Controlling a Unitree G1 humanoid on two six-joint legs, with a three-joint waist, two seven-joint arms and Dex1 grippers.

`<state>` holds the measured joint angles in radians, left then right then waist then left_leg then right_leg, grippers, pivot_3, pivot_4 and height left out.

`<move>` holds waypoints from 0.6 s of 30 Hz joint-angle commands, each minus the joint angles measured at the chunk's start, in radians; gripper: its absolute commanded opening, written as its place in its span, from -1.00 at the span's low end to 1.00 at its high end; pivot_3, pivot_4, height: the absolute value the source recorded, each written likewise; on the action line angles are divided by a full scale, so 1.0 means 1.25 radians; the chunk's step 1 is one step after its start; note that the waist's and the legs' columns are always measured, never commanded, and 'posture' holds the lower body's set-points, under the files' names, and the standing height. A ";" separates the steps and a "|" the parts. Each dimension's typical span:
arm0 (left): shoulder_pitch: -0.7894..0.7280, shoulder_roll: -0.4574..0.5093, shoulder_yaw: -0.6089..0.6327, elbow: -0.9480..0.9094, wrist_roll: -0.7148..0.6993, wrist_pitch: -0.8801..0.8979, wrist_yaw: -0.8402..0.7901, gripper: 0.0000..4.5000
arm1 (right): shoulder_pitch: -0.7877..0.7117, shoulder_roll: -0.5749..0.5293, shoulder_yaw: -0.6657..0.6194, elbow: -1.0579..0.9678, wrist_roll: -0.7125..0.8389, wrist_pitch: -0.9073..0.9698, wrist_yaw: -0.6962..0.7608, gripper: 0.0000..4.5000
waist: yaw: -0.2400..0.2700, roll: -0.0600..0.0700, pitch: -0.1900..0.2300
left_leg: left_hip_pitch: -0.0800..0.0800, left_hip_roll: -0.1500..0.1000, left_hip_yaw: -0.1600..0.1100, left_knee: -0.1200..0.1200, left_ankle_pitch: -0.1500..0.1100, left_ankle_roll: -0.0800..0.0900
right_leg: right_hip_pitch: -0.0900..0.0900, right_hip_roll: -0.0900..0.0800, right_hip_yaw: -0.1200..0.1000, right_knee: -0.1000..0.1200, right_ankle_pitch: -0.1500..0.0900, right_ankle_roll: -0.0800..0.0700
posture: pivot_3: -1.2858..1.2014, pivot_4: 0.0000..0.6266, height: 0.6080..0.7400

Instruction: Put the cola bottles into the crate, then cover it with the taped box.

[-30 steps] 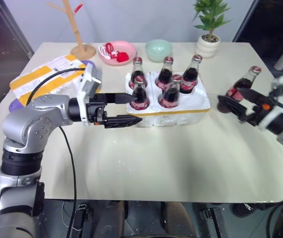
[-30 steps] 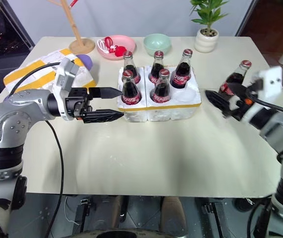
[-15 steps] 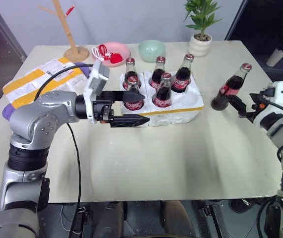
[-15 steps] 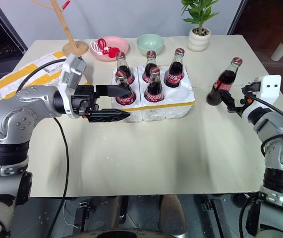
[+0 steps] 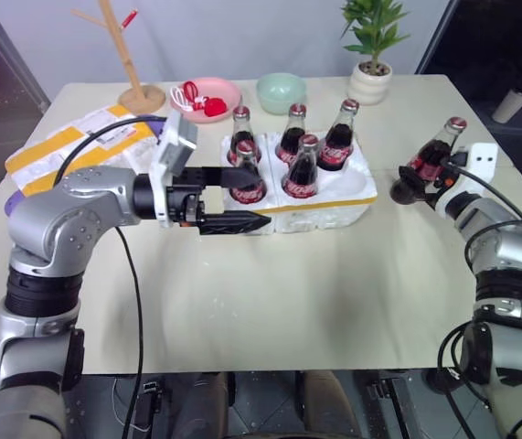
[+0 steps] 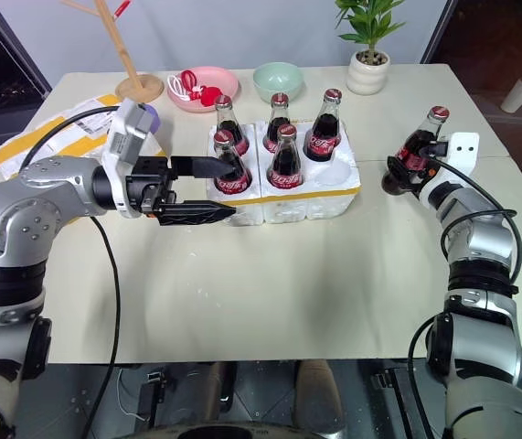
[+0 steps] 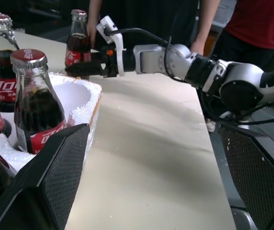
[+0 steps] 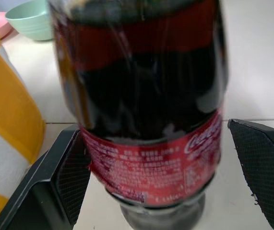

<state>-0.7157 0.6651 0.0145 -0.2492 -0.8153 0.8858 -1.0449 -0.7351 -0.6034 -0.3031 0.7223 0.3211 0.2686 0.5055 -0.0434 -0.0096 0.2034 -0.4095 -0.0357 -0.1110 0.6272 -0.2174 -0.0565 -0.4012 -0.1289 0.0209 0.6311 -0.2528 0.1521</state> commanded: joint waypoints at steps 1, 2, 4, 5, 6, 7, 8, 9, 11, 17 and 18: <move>-0.004 0.012 0.019 -0.023 -0.004 -0.011 0.002 1.00 | -0.034 -0.011 -0.003 0.019 -0.015 -0.051 0.009 0.23 | 0.000 0.000 0.000 | 0.000 0.000 0.000 0.000 0.000 0.000 | 0.000 0.000 0.000 0.000 0.000 0.000 | 0.03 -0.52 0.98; -0.004 0.012 0.021 -0.023 -0.006 -0.010 0.004 1.00 | -0.032 -0.012 -0.001 0.016 -0.017 -0.060 0.012 0.24 | 0.000 0.000 0.000 | 0.000 0.000 0.000 0.000 0.000 0.000 | 0.000 0.000 0.000 0.000 0.000 0.000 | 0.03 -0.52 0.98; -0.006 0.011 0.023 -0.022 -0.009 -0.008 0.007 1.00 | -0.022 -0.013 -0.006 -0.010 -0.019 -0.099 0.016 0.24 | -0.001 0.000 0.000 | 0.000 0.000 0.000 0.000 0.000 0.000 | 0.000 0.000 0.000 0.000 0.000 0.000 | 0.03 -0.52 0.98; -0.006 0.011 0.024 -0.022 -0.010 -0.008 0.009 1.00 | -0.016 -0.014 -0.012 -0.035 -0.016 -0.126 0.020 0.24 | 0.000 0.000 0.000 | 0.000 0.000 0.000 0.000 0.000 0.000 | 0.000 0.000 0.000 0.000 0.000 0.000 | 0.03 -0.52 0.98; -0.005 0.011 0.024 -0.022 -0.010 -0.008 0.009 1.00 | -0.013 -0.013 -0.027 -0.068 -0.001 -0.146 0.023 0.24 | 0.000 0.001 0.000 | 0.000 0.000 0.000 0.000 0.000 0.000 | 0.000 0.000 0.000 0.000 0.000 0.000 | 0.03 -0.52 0.98; -0.002 0.011 0.023 -0.023 -0.010 -0.008 0.009 1.00 | -0.013 -0.012 -0.044 -0.117 0.030 -0.141 0.035 0.24 | 0.000 0.001 0.001 | 0.000 0.000 0.000 0.000 0.000 0.000 | 0.000 0.000 0.000 0.000 0.000 0.000 | 0.03 -0.52 0.98; 0.000 0.011 0.023 -0.023 -0.009 -0.009 0.010 1.00 | -0.013 -0.012 -0.058 -0.164 0.062 -0.128 0.051 0.24 | 0.000 0.002 0.001 | -0.001 0.000 0.000 0.000 0.000 0.000 | -0.001 0.000 0.000 0.000 0.000 0.000 | 0.03 -0.52 0.98; 0.001 0.010 0.022 -0.024 -0.009 -0.009 0.011 1.00 | -0.011 -0.012 -0.064 -0.209 0.089 -0.104 0.068 0.24 | -0.001 0.004 0.003 | -0.001 0.000 0.000 0.000 0.000 0.000 | -0.002 0.000 0.000 0.000 0.000 0.000 | 0.03 -0.52 0.98; 0.003 0.010 0.023 -0.024 -0.010 -0.009 0.011 1.00 | 0.003 -0.012 -0.060 -0.326 0.164 -0.006 0.114 0.24 | -0.005 0.006 0.004 | -0.002 0.000 0.001 0.000 0.000 0.000 | -0.003 0.000 0.001 0.001 0.000 0.000 | 0.03 -0.52 0.98; 0.000 0.001 0.019 -0.017 -0.007 -0.014 0.015 1.00 | 0.063 -0.024 0.004 -0.574 0.273 0.220 0.163 0.24 | -0.001 0.006 0.004 | -0.001 0.001 0.000 -0.001 0.000 0.000 | -0.004 0.002 0.001 0.001 0.000 0.000 | 0.03 -0.52 0.98; 0.001 0.000 0.018 -0.016 -0.006 -0.015 0.015 1.00 | 0.066 -0.020 0.010 -0.593 0.279 0.243 0.158 0.24 | 0.000 0.006 0.004 | -0.001 0.001 0.000 -0.001 0.000 0.000 | -0.003 0.002 0.001 0.001 0.000 0.000 | 0.03 -0.52 0.98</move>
<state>-0.7114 0.6636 0.0169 -0.2517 -0.8162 0.8847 -1.0258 -0.6474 -0.6182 -0.2821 0.0478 0.6348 0.5354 0.7070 -0.0432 -0.0026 0.2078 -0.4113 -0.0345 -0.1115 0.6273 -0.2173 -0.0566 -0.4046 -0.1270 0.0221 0.6327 -0.2528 0.1521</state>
